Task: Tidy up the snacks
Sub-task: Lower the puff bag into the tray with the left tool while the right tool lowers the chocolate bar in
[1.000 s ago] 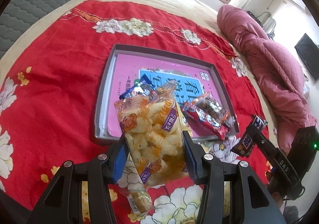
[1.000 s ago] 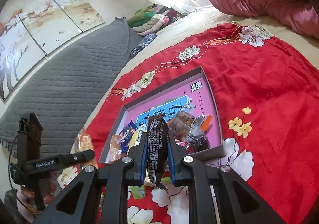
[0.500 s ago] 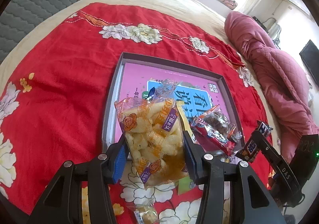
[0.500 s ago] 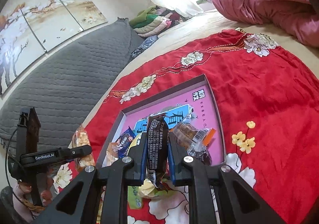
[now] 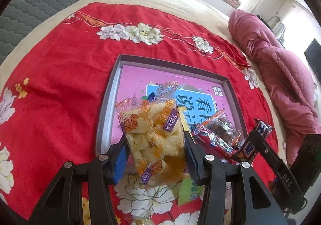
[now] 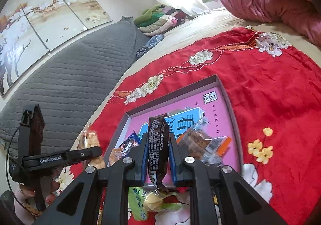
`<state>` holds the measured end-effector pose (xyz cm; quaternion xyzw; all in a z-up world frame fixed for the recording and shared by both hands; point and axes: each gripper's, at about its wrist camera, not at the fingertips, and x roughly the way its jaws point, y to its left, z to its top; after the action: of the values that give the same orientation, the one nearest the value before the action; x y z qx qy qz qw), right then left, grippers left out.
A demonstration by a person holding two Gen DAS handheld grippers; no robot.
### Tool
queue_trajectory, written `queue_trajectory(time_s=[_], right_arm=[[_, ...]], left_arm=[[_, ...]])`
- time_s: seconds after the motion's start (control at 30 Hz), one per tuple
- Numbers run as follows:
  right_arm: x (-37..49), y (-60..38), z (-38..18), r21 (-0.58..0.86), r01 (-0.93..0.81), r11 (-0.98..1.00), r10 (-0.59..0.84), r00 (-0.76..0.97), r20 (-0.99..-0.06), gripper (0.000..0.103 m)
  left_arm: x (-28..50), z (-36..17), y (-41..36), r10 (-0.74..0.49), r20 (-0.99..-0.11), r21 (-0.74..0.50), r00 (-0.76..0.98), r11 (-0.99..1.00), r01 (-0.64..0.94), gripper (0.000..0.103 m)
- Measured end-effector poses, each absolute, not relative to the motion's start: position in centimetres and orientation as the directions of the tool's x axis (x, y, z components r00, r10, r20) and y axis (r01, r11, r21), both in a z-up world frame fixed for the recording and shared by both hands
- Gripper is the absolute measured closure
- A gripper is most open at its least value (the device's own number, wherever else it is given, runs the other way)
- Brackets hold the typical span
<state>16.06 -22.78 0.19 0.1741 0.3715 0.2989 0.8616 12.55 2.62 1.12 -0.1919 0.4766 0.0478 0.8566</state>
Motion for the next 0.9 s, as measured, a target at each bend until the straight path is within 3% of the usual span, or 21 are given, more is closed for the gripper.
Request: queue_trajectory(time_s=[0.3,0.9], right_arm=[[16.6,-21.0,-2.2,0.517,-0.405,0.754,0.657,0.481,-0.581,0.085],[18.1,-21.9,-3.9,0.402,-0.38,0.833,0.553,0.542,-0.633,0.085]], left_arm=[[13.7,0.1,1.1,-0.11,-0.841,-0.266,0.529,0.936,-0.229,0.051],[15.3,-1.2,0.4,-0.074,-0.85,-0.212,0.522,0.954,-0.211,0.051]])
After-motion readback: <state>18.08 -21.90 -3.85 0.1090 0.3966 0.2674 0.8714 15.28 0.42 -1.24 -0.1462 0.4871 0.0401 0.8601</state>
